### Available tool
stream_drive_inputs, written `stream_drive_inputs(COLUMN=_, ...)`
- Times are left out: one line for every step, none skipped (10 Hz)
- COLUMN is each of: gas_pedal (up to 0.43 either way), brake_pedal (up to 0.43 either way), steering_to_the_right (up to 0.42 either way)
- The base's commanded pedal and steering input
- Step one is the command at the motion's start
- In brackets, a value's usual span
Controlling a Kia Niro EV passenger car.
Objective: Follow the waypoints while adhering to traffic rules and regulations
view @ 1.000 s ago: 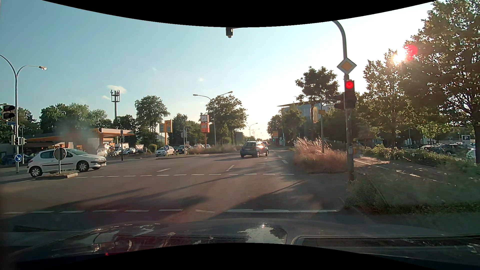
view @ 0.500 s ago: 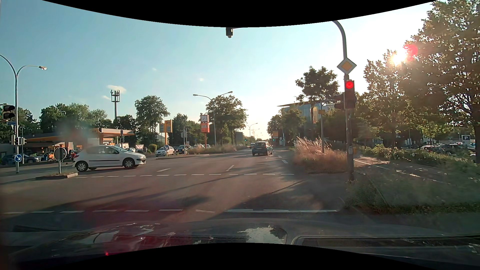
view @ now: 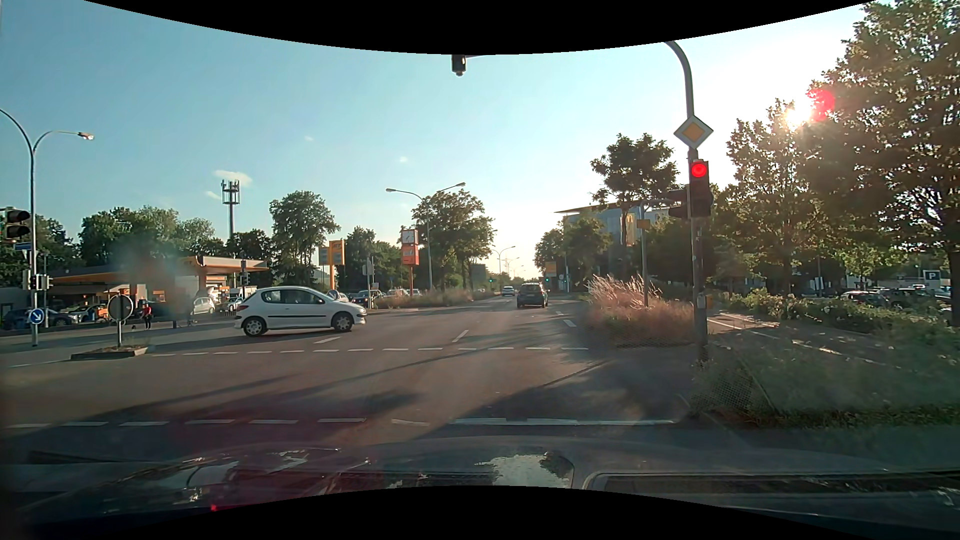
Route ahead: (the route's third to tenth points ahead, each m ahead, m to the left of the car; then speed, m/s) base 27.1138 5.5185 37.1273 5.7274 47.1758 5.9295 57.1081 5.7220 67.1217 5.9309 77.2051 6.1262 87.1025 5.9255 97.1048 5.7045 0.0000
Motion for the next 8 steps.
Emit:
stream_drive_inputs(gas_pedal=0.0, brake_pedal=0.238, steering_to_the_right=0.015)
stream_drive_inputs(gas_pedal=0.0, brake_pedal=0.244, steering_to_the_right=0.015)
stream_drive_inputs(gas_pedal=0.0, brake_pedal=0.244, steering_to_the_right=0.015)
stream_drive_inputs(gas_pedal=0.0, brake_pedal=0.244, steering_to_the_right=0.015)
stream_drive_inputs(gas_pedal=0.0, brake_pedal=0.244, steering_to_the_right=0.015)
stream_drive_inputs(gas_pedal=0.0, brake_pedal=0.244, steering_to_the_right=0.015)
stream_drive_inputs(gas_pedal=0.0, brake_pedal=0.244, steering_to_the_right=0.015)
stream_drive_inputs(gas_pedal=0.0, brake_pedal=0.244, steering_to_the_right=0.015)
